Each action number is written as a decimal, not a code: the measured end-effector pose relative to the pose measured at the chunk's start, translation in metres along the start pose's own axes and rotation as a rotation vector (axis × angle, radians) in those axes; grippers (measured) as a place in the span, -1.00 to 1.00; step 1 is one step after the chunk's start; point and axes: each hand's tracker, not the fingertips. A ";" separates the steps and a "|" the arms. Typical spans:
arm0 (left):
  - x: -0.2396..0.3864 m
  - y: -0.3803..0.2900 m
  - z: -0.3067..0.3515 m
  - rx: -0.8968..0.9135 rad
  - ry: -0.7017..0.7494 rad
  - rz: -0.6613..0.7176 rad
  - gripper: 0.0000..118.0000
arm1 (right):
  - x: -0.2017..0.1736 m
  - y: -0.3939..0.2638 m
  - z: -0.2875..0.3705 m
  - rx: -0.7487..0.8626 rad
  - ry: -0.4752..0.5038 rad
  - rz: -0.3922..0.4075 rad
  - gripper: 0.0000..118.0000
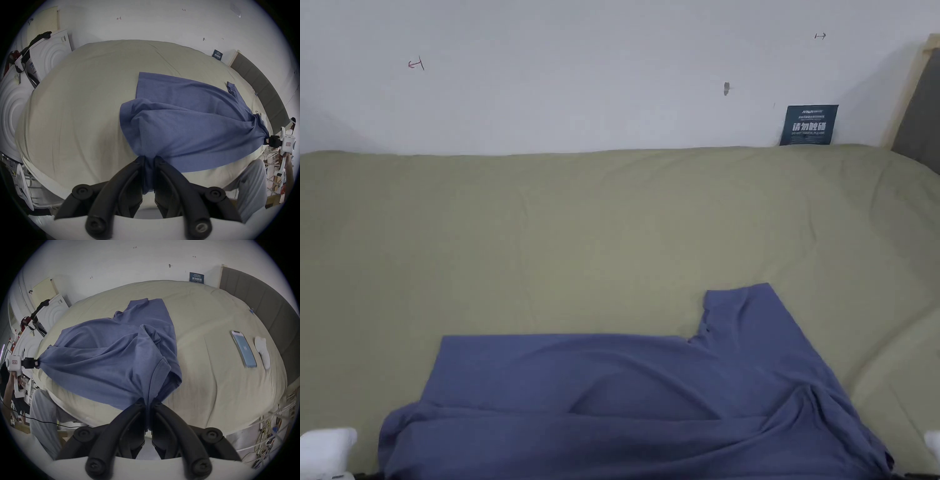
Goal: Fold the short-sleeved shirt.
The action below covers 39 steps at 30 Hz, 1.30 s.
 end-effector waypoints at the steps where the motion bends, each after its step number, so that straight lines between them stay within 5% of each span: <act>1: -0.003 -0.005 0.003 -0.004 -0.005 0.005 -0.82 | 0.001 -0.006 0.002 -0.006 0.005 -0.017 -0.88; 5: -0.006 -0.015 0.006 -0.007 -0.010 0.013 -0.82 | 0.000 -0.015 0.001 -0.001 0.013 -0.032 -0.84; 6: -0.007 -0.016 0.004 -0.002 -0.014 0.012 -0.82 | 0.001 -0.015 -0.002 0.001 0.021 -0.054 -0.58; 7: -0.008 -0.017 0.004 0.008 -0.024 0.015 -0.71 | 0.002 -0.015 -0.003 -0.004 0.021 -0.101 -0.01; 8: -0.009 -0.017 0.004 0.010 -0.026 0.018 0.02 | 0.002 -0.013 -0.002 -0.008 0.002 -0.136 0.93; 9: -0.011 -0.015 0.005 0.011 -0.022 0.025 0.68 | 0.006 -0.011 -0.002 0.000 -0.010 -0.151 0.95; 10: -0.013 -0.014 0.007 0.013 -0.018 0.032 1.00 | 0.007 -0.011 0.011 0.068 -0.035 -0.168 0.84; 14: -0.017 0.011 0.020 0.098 -0.037 0.095 1.00 | 0.001 0.025 0.031 0.143 -0.021 -0.138 0.86; 16: -0.009 0.032 0.022 0.197 0.012 0.064 0.95 | -0.035 0.033 0.036 0.183 -0.026 -0.112 0.83; 17: -0.004 0.041 0.022 0.214 0.023 0.050 0.75 | -0.042 0.040 0.036 0.208 -0.041 -0.111 0.63; 18: 0.000 0.056 0.018 0.238 0.036 0.060 0.37 | -0.051 0.048 0.036 0.250 -0.059 -0.097 0.22; 20: 0.004 0.081 -0.002 0.241 0.015 0.056 -0.87 | -0.036 0.067 0.017 0.264 -0.113 -0.093 -0.95; 25: 0.015 0.129 -0.060 0.207 0.049 0.037 -0.91 | -0.026 0.096 -0.015 0.256 -0.084 -0.131 -0.97; 27: 0.013 0.145 -0.081 0.197 0.087 0.055 -0.86 | -0.024 0.104 -0.026 0.232 -0.095 -0.116 -0.97; 28: 0.011 0.152 -0.090 0.188 0.092 0.060 -0.49 | -0.022 0.107 -0.032 0.222 -0.097 -0.117 -0.97; 29: 0.010 0.157 -0.100 0.162 0.098 0.062 0.47 | -0.020 0.109 -0.037 0.213 -0.101 -0.117 -0.97; 30: 0.008 0.162 -0.111 0.132 0.107 0.074 0.94 | -0.017 0.111 -0.043 0.203 -0.101 -0.117 -0.97; 36: 0.011 0.165 -0.156 -0.006 0.163 -0.012 1.00 | -0.013 0.126 -0.066 0.156 -0.102 -0.111 -0.97; 39: 0.019 0.163 -0.163 0.003 0.195 -0.065 0.77 | -0.004 0.134 -0.082 0.124 -0.107 -0.086 -0.97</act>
